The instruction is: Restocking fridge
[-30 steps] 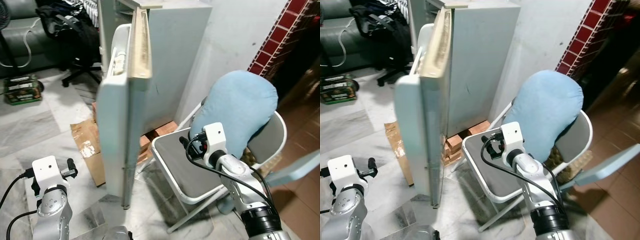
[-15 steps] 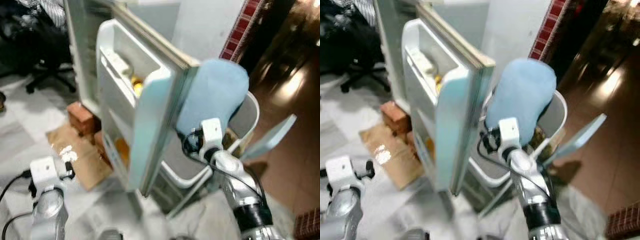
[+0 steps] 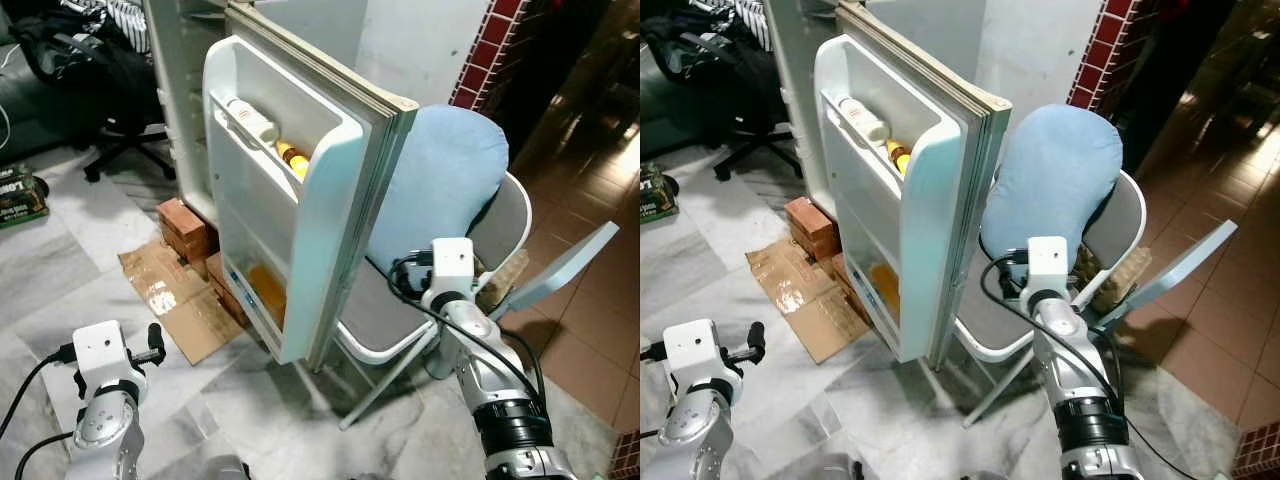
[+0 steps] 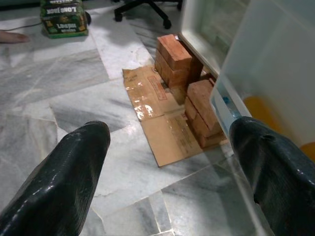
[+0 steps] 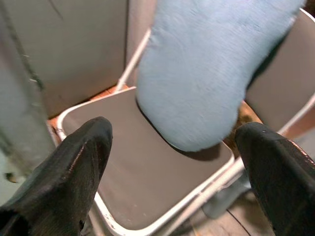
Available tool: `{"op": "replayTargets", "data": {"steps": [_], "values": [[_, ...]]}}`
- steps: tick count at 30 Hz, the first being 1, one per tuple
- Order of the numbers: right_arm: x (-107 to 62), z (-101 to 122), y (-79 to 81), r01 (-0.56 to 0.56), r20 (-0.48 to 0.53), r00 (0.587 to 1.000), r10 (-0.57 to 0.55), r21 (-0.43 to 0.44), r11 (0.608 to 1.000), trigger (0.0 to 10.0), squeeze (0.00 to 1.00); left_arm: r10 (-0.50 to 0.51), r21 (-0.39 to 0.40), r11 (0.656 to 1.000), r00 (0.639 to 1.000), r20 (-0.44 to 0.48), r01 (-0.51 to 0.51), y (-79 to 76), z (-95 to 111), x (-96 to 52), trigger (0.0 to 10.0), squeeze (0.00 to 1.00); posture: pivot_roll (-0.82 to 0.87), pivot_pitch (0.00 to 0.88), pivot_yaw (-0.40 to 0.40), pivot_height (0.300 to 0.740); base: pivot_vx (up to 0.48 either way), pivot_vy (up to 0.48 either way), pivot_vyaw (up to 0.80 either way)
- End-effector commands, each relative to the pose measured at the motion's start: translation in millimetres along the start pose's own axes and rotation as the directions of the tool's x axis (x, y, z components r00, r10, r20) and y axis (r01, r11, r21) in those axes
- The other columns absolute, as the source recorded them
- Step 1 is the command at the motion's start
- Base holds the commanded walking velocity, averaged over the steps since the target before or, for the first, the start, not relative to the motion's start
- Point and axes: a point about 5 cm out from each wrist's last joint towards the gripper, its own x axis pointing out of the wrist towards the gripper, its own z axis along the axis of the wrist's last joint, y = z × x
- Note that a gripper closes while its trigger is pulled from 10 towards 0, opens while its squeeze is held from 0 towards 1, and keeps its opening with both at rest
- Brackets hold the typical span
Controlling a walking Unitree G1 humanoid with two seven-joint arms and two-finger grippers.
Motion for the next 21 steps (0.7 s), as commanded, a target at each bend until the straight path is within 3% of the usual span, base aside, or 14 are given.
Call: {"op": "replayTargets", "data": {"steps": [1, 10, 14, 17, 21], "values": [[-1.7, 0.5, -8.2, 0.035, -0.007, 0.999, -0.035, 0.017, 0.999, 10.0, 0.00, -0.018, -0.006, 1.000, 1.000, 0.017, 0.018, -4.0, 2.7, -1.8, 10.0, 0.00, 0.10, 0.000, -0.112, 0.716, 0.000, 0.000, 0.00], [-5.6, -1.6, -12.7, 0.071, -0.006, 0.997, -0.071, 0.032, 0.997, 10.0, 0.00, -0.039, -0.013, 0.999, 0.999, -0.001, 0.039, -5.8, -3.2, -4.7, 10.0, 0.00, 0.10, 0.000, -0.110, 0.716, 0.378, 0.000, 0.00], [-8.2, 2.7, -11.9, 0.035, 0.029, 0.999, -0.036, 0.058, 0.998, 10.0, 0.00, -0.044, -0.012, 0.999, 0.999, -0.002, 0.044, -6.2, -4.5, -7.5, 10.0, 0.00, 0.11, 0.000, -0.116, 0.716, 0.473, 0.000, 0.00], [-16.5, 7.6, -13.4, -0.026, 0.103, 0.994, 0.034, -0.073, 0.997, 10.0, 0.00, -0.061, 0.000, 0.998, 0.998, -0.004, 0.061, -7.7, -6.5, -14.6, 10.0, 0.00, 0.11, 0.000, -0.119, 0.716, 0.470, 0.000, 0.00], [-36.2, -4.0, -31.3, -0.086, 0.140, 0.985, 0.100, -0.108, 0.990, 10.0, 0.00, -0.074, 0.011, 0.997, 0.997, 0.001, 0.074, -7.1, -9.1, -24.0, 10.0, 0.00, 0.11, 0.000, -0.127, 0.716, 0.409, 0.000, 0.00]]}}
